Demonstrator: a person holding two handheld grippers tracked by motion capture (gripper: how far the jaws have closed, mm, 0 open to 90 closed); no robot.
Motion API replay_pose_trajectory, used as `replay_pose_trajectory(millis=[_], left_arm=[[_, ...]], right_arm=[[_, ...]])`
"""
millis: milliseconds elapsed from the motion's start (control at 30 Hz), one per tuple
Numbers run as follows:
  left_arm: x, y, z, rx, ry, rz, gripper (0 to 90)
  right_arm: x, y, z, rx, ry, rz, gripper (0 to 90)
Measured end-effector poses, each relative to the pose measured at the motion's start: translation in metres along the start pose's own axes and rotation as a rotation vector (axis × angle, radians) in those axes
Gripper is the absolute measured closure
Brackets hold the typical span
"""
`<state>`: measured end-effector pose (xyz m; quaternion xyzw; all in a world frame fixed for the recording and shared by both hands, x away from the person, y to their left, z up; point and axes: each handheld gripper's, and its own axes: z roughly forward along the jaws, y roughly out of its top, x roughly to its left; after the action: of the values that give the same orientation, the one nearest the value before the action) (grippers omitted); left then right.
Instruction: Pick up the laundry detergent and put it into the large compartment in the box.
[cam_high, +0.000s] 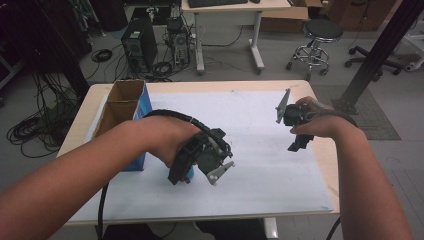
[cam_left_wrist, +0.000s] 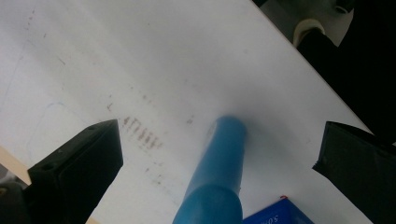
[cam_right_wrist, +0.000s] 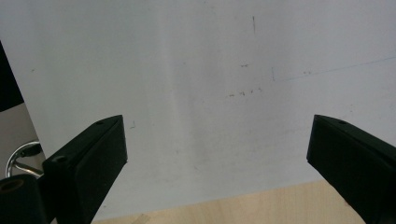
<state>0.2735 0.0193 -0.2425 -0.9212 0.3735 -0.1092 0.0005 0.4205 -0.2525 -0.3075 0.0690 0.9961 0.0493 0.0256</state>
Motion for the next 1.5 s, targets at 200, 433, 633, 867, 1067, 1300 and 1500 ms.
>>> replay_pose_trajectory(millis=[200, 433, 633, 867, 1067, 1300, 1500], left_arm=[[-0.003, -0.002, 0.000, -0.004, -0.005, 0.000, 0.4], [-0.004, -0.003, -0.002, -0.002, -0.001, 0.003, 0.4], [-0.002, -0.005, -0.005, -0.006, 0.001, 0.009, 0.4], [-0.001, -0.013, -0.018, -0.030, 0.023, 0.008, 0.4], [0.001, -0.021, -0.023, -0.015, 0.027, 0.008, 0.4], [0.002, -0.035, -0.025, -0.006, 0.014, 0.029, 0.4], [0.004, -0.047, -0.030, -0.012, 0.022, 0.057, 0.4]], right_arm=[[0.002, 0.001, 0.000, -0.001, 0.002, 0.002, 4.8], [0.005, -0.001, 0.001, 0.000, -0.001, -0.001, 4.9], [0.008, -0.002, 0.000, -0.004, -0.005, 0.003, 4.7], [0.010, -0.001, 0.000, -0.004, -0.010, 0.007, 4.7], [0.010, -0.003, 0.001, -0.002, -0.012, 0.016, 4.6], [0.010, -0.004, 0.002, 0.003, -0.010, 0.036, 4.5], [0.013, -0.005, -0.002, 0.000, -0.020, 0.046, 4.8]])
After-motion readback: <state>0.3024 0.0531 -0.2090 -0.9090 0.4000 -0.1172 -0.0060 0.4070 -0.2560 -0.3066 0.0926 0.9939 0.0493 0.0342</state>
